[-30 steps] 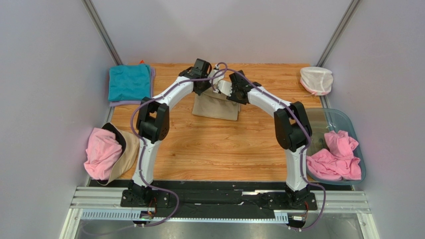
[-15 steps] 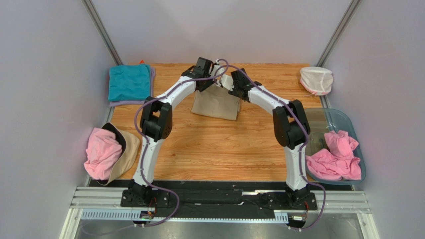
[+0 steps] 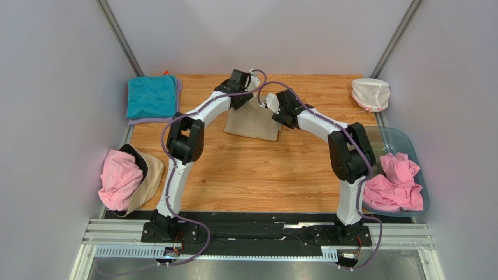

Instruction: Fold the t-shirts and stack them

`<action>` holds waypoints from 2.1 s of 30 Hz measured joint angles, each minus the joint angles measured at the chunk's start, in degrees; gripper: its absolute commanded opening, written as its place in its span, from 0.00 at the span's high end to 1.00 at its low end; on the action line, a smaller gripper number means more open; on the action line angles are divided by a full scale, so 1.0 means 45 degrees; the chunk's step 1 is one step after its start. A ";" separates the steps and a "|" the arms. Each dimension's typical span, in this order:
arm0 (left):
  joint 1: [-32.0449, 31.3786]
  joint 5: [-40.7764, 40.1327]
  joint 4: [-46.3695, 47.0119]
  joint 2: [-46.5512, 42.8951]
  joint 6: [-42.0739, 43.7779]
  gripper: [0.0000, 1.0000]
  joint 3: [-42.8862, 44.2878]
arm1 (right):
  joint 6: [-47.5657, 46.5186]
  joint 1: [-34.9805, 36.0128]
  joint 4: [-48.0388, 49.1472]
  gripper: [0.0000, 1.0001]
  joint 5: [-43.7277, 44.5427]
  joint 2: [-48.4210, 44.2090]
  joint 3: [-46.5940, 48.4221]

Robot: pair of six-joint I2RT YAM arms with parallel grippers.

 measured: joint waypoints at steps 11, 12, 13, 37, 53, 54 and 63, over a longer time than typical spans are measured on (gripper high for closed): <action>0.0155 0.0262 -0.0738 -0.1481 -0.0345 0.03 -0.1399 | 0.2880 -0.0573 -0.0248 0.06 -0.1035 -0.1880 -0.0393; 0.0204 0.0384 -0.0869 -0.1817 -0.0393 0.03 -0.1763 | 0.3191 -0.0695 -0.0384 0.05 -0.1219 -0.1948 -0.0384; 0.0238 0.0549 -0.1010 -0.2055 -0.0461 0.03 -0.1987 | 0.3478 -0.0792 -0.0520 0.04 -0.1423 -0.1991 -0.0374; 0.2497 1.0010 -0.7873 0.0155 -0.0457 0.01 0.2569 | 0.5945 -0.0753 -0.2968 0.00 -0.2987 0.1171 0.4415; 0.2501 1.0321 -0.8325 0.1758 -0.0602 0.01 0.3891 | 0.5756 -0.0393 -0.2822 0.00 -0.2992 0.3128 0.5736; 0.2501 1.0316 -0.8262 0.1753 -0.0602 0.01 0.3832 | 0.5722 -0.0355 -0.2754 0.00 -0.2982 0.3245 0.5809; 0.2501 1.0098 -0.7898 0.1127 -0.0612 0.01 0.2429 | 0.5445 0.0097 -0.2142 0.00 -0.2671 0.3570 0.5221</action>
